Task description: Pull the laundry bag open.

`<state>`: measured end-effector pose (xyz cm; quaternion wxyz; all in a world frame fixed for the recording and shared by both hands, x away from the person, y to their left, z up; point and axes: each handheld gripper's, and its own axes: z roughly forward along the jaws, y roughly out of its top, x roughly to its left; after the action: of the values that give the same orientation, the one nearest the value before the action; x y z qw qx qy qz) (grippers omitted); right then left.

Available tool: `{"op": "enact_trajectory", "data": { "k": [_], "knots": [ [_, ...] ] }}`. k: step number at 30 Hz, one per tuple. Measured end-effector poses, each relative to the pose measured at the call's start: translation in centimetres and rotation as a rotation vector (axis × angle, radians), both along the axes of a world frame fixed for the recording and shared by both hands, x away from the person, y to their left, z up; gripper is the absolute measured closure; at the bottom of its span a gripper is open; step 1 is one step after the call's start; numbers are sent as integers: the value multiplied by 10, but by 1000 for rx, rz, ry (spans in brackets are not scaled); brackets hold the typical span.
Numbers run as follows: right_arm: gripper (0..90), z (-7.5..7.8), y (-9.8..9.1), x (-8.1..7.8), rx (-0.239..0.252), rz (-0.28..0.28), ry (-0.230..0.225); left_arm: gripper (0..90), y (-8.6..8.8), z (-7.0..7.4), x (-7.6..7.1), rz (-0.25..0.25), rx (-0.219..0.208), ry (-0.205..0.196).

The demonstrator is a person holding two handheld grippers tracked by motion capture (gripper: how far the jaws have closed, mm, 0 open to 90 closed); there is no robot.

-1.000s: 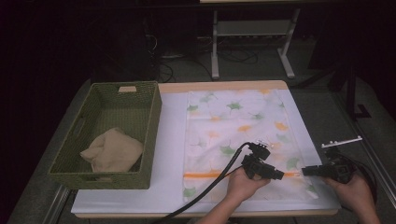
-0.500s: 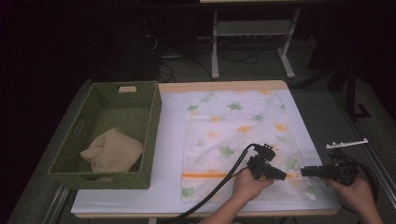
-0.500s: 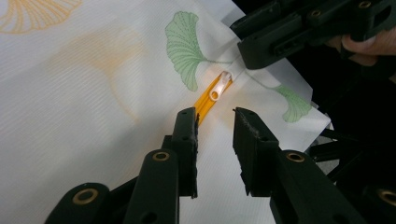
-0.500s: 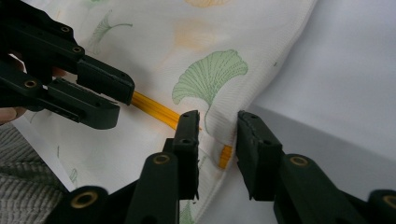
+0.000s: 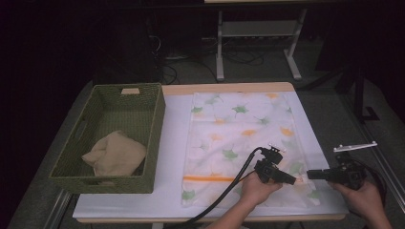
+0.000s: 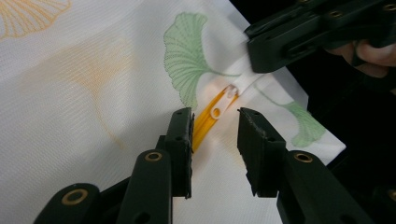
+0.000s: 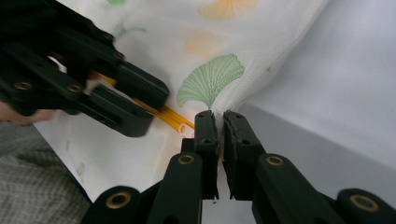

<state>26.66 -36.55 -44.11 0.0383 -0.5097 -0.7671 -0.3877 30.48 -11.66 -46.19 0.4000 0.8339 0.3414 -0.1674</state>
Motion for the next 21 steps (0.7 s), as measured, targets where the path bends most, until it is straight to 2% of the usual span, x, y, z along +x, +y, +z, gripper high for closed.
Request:
{"op": "enact_trajectory", "data": {
  "k": [4, 6, 10, 14, 21],
  "knots": [
    [842, 6, -1, -1, 33, -3, -37, 629, -1, -2, 4, 27, -47, 37],
    [842, 7, -1, 0, 35, -5, -44, 621, -1, -4, 7, 44, -66, 57],
    [842, 5, -2, 1, 41, -8, -47, 631, -3, -8, 11, 46, -88, 82],
    [842, 4, -2, 2, 38, -12, -47, 654, -7, -10, 12, 52, -102, 90],
    [840, 3, -4, 3, 37, -19, -48, 706, -9, -11, 12, 37, -98, 87]
  ]
}}
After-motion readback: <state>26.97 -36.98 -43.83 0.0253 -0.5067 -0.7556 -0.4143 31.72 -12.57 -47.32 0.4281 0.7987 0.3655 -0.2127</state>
